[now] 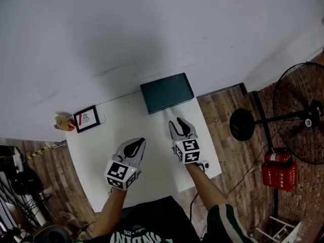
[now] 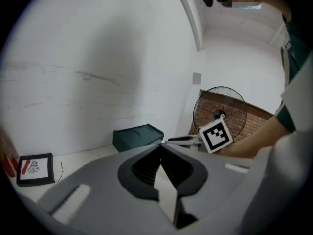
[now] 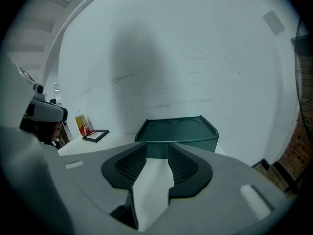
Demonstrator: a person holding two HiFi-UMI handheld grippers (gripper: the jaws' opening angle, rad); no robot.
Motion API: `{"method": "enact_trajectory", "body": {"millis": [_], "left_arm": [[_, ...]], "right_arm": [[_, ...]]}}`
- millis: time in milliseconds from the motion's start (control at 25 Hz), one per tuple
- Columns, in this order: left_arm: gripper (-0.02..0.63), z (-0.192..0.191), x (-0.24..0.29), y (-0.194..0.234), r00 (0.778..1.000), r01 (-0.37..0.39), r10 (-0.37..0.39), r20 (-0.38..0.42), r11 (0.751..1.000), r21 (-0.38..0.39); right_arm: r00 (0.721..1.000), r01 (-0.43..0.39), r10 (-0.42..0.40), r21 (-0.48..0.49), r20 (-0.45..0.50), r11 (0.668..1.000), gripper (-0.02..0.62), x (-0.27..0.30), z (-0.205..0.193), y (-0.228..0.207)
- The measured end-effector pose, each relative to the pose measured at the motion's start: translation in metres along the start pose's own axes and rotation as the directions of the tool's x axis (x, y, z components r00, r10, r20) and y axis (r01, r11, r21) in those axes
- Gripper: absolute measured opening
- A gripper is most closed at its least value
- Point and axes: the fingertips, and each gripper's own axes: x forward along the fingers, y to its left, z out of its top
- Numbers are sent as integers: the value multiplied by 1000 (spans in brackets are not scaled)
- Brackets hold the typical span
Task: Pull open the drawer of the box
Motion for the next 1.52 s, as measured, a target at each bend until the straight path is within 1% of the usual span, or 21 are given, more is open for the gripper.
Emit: {"method": "enact_trajectory", "body": {"millis": [240, 480, 720, 800, 960, 1200, 1520], "left_arm": [[52, -10, -7, 15, 999, -45, 44, -21, 998, -36], [52, -20, -9, 20, 997, -67, 65, -41, 996, -62], [52, -30, -10, 29, 994, -86, 81, -71, 994, -73], [52, -31, -10, 32, 994, -90, 85, -73, 993, -74], [52, -29, -9, 36, 994, -93, 88, -72, 993, -77], [52, -26, -7, 35, 994, -84, 79, -70, 994, -74], [52, -28, -3, 30, 996, -60, 54, -76, 996, -68]], "right_arm": [[994, 25, -27, -22, -103, 999, 115, 46, -22, -24], [978, 53, -48, 17, -204, 998, 115, 82, -49, -45], [973, 71, -64, 27, -220, 997, 115, 99, -52, -54], [970, 75, -70, 15, -232, 997, 87, 102, -52, -56], [968, 68, -60, 23, -243, 997, 66, 102, -55, -53], [967, 69, -57, 39, -247, 997, 66, 92, -59, -53], [966, 73, -57, 56, -252, 996, 66, 68, -75, -48]]}}
